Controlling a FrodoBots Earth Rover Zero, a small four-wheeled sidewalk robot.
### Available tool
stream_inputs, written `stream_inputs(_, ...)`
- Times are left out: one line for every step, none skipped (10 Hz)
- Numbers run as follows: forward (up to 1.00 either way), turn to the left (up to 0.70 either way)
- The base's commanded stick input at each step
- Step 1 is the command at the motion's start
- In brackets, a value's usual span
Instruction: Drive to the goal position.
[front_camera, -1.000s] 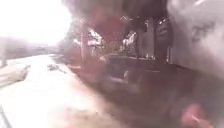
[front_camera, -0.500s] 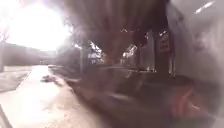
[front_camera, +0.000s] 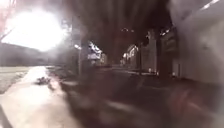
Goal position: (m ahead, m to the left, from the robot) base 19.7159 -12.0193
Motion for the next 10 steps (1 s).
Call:
stream_inputs(0.70,0.00)
stream_inputs(0.70,0.00)
stream_inputs(0.70,0.00)
stream_inputs(0.70,0.00)
stream_inputs(0.70,0.00)
stream_inputs(0.70,0.00)
stream_inputs(0.70,0.00)
stream_inputs(0.70,0.00)
stream_inputs(0.70,0.00)
stream_inputs(0.70,0.00)
